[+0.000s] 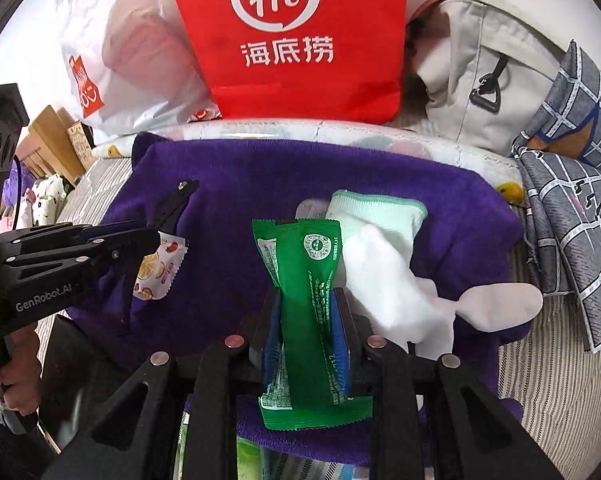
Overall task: Organize soft objects
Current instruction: 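Lower the strap and green packet onto the towel and open both grippers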
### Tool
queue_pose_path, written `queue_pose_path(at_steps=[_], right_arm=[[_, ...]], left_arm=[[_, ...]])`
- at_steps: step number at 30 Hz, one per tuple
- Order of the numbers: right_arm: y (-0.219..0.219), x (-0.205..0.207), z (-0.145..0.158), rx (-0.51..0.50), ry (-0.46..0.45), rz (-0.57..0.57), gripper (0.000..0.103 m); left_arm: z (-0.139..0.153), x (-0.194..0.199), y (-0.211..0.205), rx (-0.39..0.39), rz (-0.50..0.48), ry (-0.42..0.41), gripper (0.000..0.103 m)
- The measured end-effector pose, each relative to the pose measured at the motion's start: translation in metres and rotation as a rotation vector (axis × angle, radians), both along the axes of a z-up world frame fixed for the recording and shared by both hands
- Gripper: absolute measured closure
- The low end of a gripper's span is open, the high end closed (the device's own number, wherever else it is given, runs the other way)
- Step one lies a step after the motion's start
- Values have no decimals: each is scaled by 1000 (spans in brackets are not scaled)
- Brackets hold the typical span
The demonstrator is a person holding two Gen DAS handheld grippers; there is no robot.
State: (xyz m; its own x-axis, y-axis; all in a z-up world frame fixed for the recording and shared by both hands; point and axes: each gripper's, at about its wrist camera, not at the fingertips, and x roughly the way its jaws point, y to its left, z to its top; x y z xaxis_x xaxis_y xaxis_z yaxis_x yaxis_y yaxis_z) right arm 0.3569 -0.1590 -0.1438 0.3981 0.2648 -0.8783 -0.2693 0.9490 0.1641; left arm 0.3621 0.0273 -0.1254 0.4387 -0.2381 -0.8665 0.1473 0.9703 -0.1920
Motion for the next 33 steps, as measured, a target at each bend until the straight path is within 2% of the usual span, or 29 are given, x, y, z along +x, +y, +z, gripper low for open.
queue_pose_path(at_steps=[4,6,8,9,10,11,18,22,28,33], right_arm=[[1,0,-1,-3,8,0,73],[1,1,-2,3,20,-2,67],[-2,-1,0,12,20,-7,62],[-3,-2,1,10,20,-10,59],[-5,-5,3,6,19,-17,50],[-7,-8,5,4,12,-23,45],[-27,-46,36,27,-54,-39,44],[-29,-73,42,32,-27,-24,44],[-9,-108,38,9,3,70,44],[12,-122,18,-72,46,128,44]], left_arm=[[-2,2,-1,-9,-2,15,82],[-3,3,-1,-15,-2,25,82],[-2,3,0,-18,2,35,68],[-1,3,0,-16,5,35,55],[1,2,1,-9,11,24,48],[4,-1,1,-1,18,13,47],[19,-26,11,8,36,-9,47],[27,-43,23,-20,54,-23,44],[32,-76,42,-28,78,-41,41],[34,-101,55,-13,93,-63,39]])
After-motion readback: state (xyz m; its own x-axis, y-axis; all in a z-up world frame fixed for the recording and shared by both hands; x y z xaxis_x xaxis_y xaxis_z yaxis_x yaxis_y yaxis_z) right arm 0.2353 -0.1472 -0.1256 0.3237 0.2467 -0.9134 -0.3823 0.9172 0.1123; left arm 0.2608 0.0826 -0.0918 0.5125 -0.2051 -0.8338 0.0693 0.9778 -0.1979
